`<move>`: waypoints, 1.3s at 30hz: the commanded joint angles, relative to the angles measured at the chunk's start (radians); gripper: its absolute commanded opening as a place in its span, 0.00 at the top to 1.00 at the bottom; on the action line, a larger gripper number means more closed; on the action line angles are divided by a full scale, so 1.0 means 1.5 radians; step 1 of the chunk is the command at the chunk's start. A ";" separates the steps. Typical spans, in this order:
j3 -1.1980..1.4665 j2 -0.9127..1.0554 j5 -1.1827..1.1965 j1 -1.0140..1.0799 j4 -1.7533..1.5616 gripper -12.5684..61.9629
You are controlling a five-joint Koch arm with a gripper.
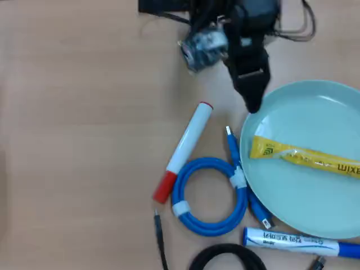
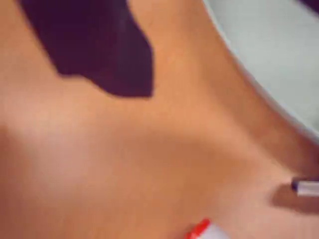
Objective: Pick up the yellow coffee stick, then put it in the green bowl
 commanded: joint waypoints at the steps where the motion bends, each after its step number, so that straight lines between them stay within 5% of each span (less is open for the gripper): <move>1: 0.031 0.160 -0.025 0.040 -0.111 0.11; 12: 0.443 0.434 -0.106 0.178 -0.343 0.12; 19: 0.596 0.438 -0.103 0.229 -0.460 0.11; 31: 0.952 0.437 -0.104 0.294 -1.019 0.12; 39: 0.953 0.436 -0.107 0.294 -0.954 0.12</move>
